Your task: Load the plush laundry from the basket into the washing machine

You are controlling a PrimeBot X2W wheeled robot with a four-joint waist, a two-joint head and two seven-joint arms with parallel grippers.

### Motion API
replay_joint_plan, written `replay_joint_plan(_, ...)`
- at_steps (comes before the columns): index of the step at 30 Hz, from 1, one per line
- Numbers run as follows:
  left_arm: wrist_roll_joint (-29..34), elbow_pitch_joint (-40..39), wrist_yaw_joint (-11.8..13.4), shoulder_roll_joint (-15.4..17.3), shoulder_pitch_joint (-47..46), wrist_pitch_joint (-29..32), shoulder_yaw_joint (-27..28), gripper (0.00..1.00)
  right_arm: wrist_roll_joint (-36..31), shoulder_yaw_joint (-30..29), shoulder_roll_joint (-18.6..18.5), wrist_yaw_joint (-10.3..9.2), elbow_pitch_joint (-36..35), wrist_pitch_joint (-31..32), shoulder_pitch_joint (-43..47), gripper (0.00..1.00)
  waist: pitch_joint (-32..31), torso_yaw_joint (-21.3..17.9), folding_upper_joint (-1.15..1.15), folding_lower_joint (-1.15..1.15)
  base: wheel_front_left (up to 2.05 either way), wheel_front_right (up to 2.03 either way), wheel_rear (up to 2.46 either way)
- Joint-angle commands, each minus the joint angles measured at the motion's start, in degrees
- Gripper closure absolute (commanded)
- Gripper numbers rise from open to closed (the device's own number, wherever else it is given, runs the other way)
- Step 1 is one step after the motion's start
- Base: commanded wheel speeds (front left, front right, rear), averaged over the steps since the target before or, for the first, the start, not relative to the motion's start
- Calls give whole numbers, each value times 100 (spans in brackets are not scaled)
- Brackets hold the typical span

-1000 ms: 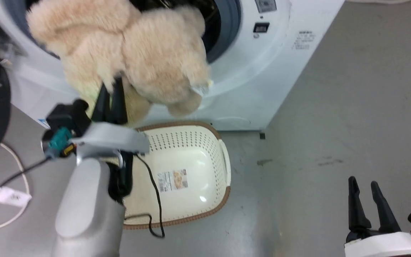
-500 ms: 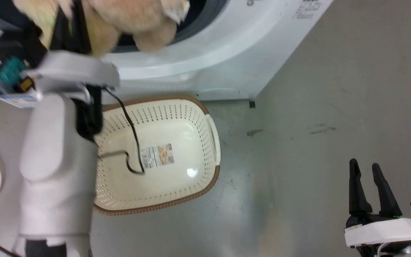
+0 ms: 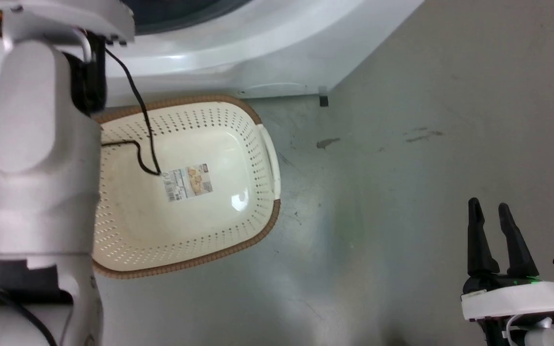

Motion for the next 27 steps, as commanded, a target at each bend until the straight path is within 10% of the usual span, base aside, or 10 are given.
replay_joint_plan(1,89,101,23,62,-248,-37,-48,100,57,31,-1,-4,-26,-24,-83,0,117,-110,0,-1,0,0,0)
replay_joint_plan(27,505,482,309,1263,-2367,825,-139,100,449,328,-1,-4,-321,-24,3,0,1147,-977,0,-1,0,0,0)
